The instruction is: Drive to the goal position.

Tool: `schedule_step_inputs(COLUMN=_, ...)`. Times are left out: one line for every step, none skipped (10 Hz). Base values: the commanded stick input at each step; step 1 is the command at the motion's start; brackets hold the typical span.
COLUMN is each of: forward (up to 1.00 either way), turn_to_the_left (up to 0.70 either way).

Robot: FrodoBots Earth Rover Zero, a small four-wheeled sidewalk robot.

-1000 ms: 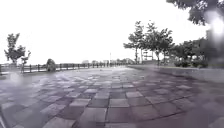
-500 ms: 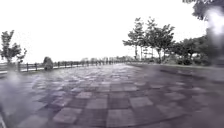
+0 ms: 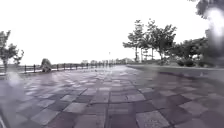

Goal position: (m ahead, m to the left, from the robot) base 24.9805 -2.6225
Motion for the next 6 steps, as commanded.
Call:
schedule_step_inputs(forward=1.0, turn_to_the_left=0.01)
schedule_step_inputs(forward=1.0, turn_to_the_left=0.01)
schedule_step_inputs(forward=1.0, turn_to_the_left=0.01)
schedule_step_inputs(forward=1.0, turn_to_the_left=0.01)
schedule_step_inputs(forward=1.0, turn_to_the_left=0.01)
schedule_step_inputs(forward=1.0, turn_to_the_left=0.01)
